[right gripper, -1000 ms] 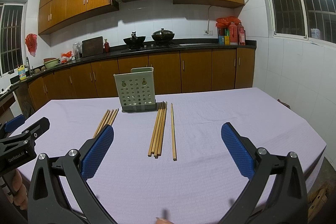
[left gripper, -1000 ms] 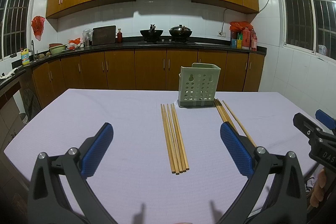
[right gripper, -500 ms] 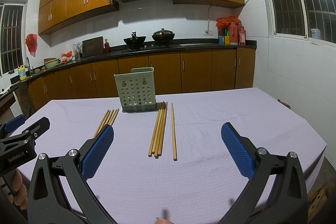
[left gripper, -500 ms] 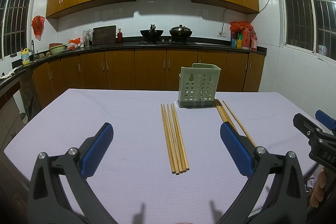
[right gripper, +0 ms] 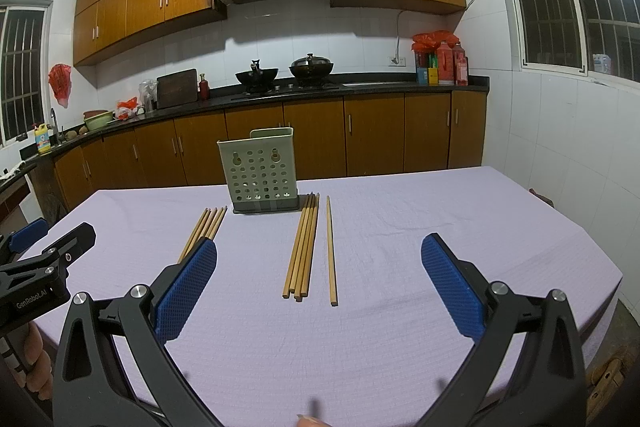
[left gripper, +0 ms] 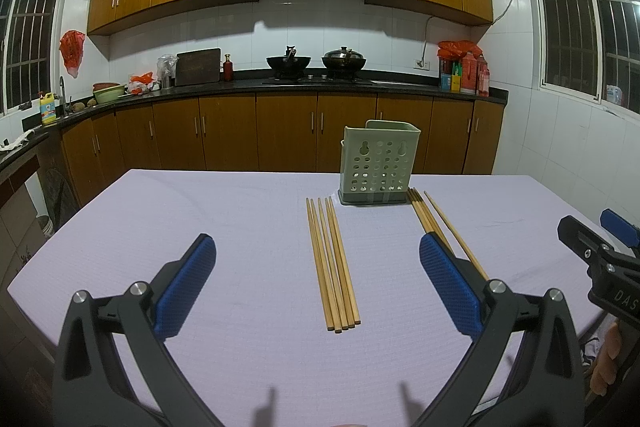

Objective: Organize utensils

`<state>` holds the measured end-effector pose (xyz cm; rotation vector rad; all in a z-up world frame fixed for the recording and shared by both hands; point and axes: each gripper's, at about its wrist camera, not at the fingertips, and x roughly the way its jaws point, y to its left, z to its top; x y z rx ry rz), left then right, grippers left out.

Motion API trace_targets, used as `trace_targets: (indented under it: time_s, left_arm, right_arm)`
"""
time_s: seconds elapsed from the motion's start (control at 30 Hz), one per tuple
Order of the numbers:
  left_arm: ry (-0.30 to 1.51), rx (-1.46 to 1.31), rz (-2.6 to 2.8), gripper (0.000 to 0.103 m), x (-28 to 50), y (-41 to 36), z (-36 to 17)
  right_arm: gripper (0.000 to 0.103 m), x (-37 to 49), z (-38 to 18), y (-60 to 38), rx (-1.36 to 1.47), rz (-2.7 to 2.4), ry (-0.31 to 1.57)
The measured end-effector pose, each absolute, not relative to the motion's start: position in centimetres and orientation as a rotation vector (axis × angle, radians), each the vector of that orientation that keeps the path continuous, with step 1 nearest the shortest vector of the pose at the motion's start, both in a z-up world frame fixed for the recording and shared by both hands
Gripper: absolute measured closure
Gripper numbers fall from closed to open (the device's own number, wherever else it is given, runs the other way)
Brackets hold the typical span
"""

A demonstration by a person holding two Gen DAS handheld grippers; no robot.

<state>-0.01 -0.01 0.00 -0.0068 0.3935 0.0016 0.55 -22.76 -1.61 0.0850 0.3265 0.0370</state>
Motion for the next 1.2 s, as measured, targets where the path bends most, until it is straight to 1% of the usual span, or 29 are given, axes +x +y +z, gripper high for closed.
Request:
trace_targets:
  time_s: [1.2]
  left_arm:
    - [0.395,-0.006,0.002,0.004,-0.18,-0.46,-0.16]
  right_arm:
    - [0.002,0.60,-1.65,-22.76,0.085,0.038,0.326]
